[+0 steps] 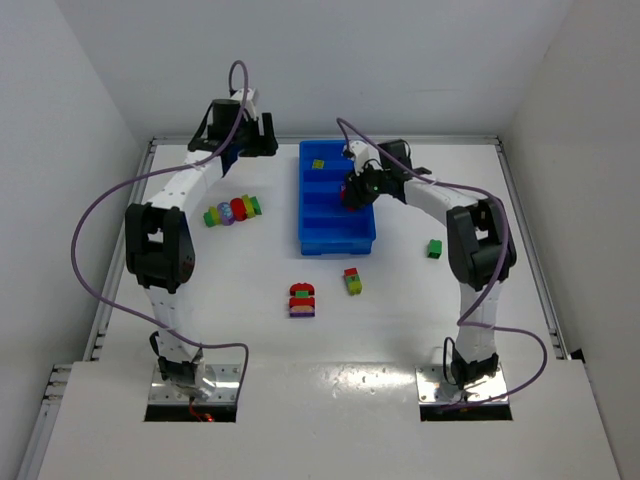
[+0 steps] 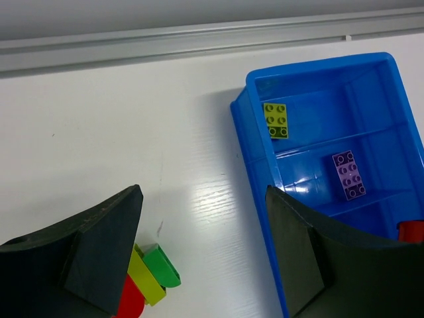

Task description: Sort the legos into containers by color

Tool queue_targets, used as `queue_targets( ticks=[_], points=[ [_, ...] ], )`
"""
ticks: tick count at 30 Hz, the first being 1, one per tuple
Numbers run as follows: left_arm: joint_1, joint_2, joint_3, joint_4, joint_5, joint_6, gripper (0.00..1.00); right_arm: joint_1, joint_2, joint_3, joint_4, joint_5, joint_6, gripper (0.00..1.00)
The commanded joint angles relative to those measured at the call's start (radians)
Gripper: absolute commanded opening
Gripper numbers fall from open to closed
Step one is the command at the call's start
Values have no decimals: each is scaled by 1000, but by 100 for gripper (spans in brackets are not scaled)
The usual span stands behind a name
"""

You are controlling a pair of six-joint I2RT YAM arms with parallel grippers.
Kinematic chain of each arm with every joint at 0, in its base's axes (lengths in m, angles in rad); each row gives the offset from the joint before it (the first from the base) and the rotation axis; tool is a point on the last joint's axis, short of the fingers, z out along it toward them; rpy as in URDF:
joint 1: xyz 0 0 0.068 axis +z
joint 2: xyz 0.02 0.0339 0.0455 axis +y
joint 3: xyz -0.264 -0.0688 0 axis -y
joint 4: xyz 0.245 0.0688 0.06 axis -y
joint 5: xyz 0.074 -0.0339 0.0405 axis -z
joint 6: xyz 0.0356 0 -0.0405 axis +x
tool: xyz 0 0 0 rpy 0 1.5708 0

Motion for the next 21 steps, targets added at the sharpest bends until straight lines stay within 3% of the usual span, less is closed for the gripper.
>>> queue_targets(
  ticks=[1, 2, 5, 6, 10, 14, 17, 19, 21],
  points=[
    [14, -19, 11, 33, 16, -4, 81, 13, 8, 38, 47, 9, -26, 39],
    [14, -9, 21, 33, 16, -4, 81, 13, 8, 38, 47, 9, -26, 48],
    [14, 1, 32, 33, 16, -4, 81, 13, -12, 17, 47, 21, -35, 60],
    [14, 10, 32, 33, 16, -4, 81, 13, -27, 8, 47, 21, -35, 69],
    [14, 10, 41, 44, 47, -13, 81, 13, -114, -32, 91, 21, 26, 80],
    [-14, -31, 3, 65, 33, -13, 81, 1, -294, -124, 131, 218, 192, 80],
    [-60, -83, -81, 100, -28, 10, 81, -20, -433, -224, 24, 416, 255, 76],
    [-103, -131, -139, 111, -86, 22, 81, -34, -525, -271, -80, 542, 276, 64],
    [-131, -153, -167, 111, -135, 22, 81, -49, -564, -325, -213, 598, 306, 64]
  ],
)
